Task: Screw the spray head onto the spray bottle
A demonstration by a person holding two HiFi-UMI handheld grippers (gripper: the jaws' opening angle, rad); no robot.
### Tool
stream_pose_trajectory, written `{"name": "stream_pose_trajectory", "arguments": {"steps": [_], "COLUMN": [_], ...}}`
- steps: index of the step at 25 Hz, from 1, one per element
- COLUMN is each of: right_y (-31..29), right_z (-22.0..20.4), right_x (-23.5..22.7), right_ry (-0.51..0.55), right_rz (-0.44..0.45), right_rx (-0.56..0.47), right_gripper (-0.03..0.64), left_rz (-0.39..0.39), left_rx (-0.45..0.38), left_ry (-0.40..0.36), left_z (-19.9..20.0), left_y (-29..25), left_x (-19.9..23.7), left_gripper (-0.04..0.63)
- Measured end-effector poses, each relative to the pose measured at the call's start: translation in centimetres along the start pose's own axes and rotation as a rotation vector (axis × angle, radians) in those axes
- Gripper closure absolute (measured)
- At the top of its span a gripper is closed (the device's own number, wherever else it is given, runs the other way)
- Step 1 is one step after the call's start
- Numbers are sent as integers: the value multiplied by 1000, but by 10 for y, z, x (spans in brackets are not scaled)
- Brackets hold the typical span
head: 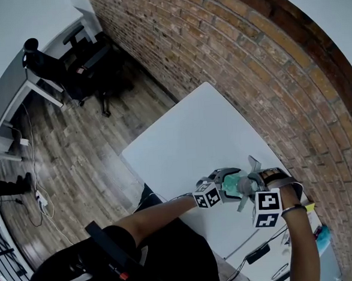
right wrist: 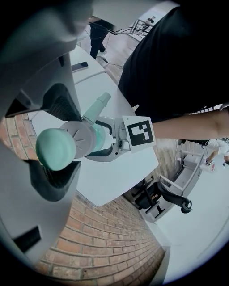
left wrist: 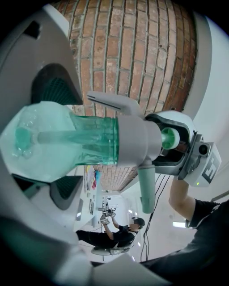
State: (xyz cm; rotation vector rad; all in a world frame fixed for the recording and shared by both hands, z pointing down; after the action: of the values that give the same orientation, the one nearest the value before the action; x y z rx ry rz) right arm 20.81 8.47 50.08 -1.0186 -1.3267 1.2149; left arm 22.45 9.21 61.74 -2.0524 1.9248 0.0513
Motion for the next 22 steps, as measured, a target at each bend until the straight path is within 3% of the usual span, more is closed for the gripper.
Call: {"name": "stream_pose_trajectory", "arguments": {"steps": [14, 22], "right_y": [-2, -2], "right_z": [0, -1], "right_x": [-4, -4], "right_ry": [-285, -388], "right_rz": [27, 44], "right_rx": [-1, -22], "right_gripper": [337, 337], "left_rz": [0, 0], "left_rx": [5, 3], "left_ry": [4, 4], "left_z": [-2, -2], "left_y": [0, 0], "left_x": [0, 1], "left_gripper": [109, 109]}}
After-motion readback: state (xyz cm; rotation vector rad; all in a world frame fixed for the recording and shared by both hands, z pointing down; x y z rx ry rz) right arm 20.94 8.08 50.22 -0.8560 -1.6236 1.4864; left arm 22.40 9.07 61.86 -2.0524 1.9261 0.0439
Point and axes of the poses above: the fingertips, and each gripper's own axes: y backward along the fingers, x to its left, z out of its top, the point moved 2 cm from there along y, backward along the fingers, and after that the axes turned 14 degrees about -y, right-handed, at the moved point
